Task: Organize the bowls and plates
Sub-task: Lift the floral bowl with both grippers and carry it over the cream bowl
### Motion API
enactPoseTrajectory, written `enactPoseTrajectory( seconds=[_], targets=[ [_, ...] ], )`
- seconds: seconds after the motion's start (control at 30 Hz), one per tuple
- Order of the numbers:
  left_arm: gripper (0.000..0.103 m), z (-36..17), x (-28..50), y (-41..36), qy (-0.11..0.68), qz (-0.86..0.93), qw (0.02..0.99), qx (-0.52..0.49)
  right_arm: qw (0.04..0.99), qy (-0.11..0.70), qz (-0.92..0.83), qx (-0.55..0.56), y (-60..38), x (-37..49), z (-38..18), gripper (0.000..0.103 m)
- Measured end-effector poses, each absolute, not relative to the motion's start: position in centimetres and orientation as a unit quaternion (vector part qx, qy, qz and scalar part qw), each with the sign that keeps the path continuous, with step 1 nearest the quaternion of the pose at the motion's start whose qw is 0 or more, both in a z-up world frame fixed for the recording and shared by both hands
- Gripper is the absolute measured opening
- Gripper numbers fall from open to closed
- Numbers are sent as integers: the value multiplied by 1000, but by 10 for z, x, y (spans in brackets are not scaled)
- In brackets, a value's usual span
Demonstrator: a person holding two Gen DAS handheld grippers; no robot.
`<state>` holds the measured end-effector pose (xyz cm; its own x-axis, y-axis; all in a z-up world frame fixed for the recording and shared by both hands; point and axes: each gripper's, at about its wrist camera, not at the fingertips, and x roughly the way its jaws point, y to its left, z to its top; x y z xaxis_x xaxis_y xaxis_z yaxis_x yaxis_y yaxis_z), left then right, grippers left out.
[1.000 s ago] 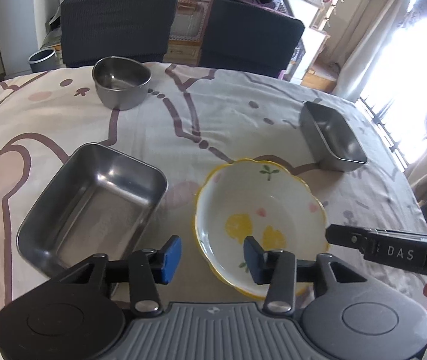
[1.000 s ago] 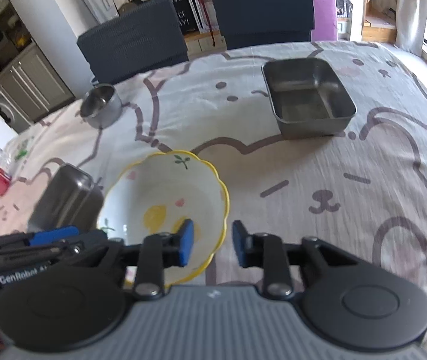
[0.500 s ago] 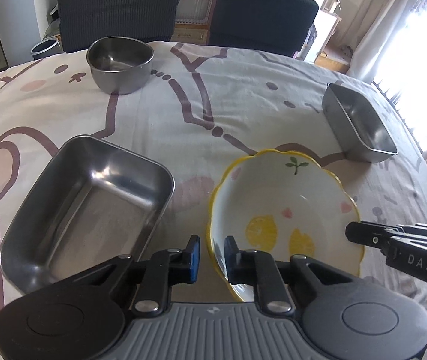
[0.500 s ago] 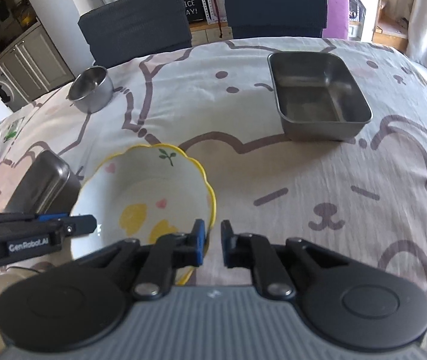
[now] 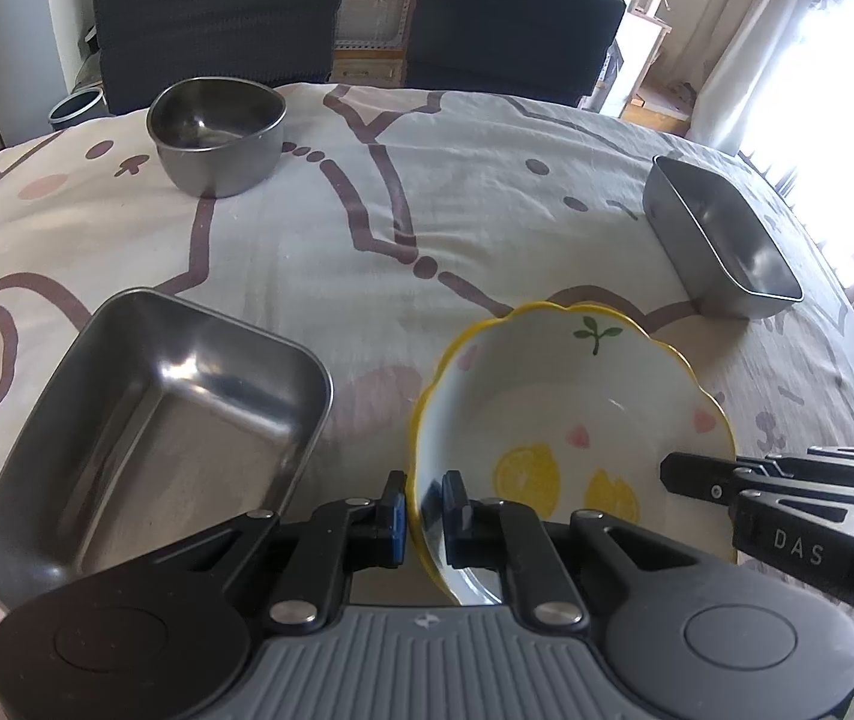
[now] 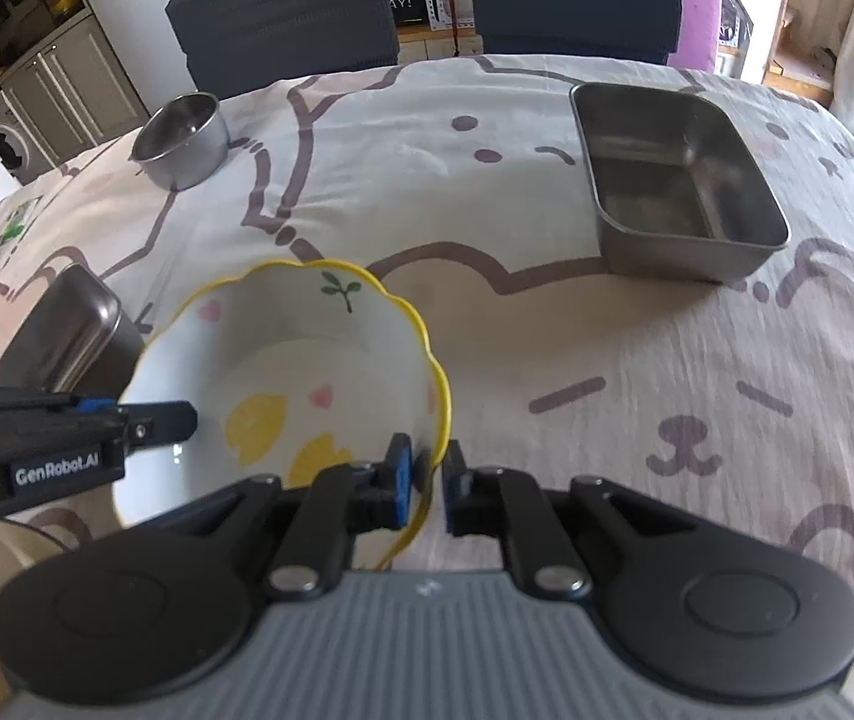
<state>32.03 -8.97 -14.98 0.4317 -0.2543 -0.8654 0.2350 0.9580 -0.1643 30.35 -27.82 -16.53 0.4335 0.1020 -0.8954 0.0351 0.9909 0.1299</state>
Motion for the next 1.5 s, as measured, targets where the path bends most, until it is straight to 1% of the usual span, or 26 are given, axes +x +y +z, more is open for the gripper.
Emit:
enactPoseTrajectory(
  seconds=[0.23,0.67,0.9,1.1,1.5],
  targets=[
    [13,-149,321,-91,510,-154,846,4,836,539,20,100,-285,309,-171,14],
    [10,-139,316,-90,496,-156,854,1,834,542,14,106,-286,304,-163,11],
    [7,-110,299,-82,468,-165,868,-13,845,523,18,108,-287,287,-137,11],
    [7,-85,271,-72,449,-169,878,-2,859,497,26,120,-285,261,-109,10],
    [7,-40,216,-26,415,-138,899,-18,874,464,60,134,-244,211,-66,9]
  ],
)
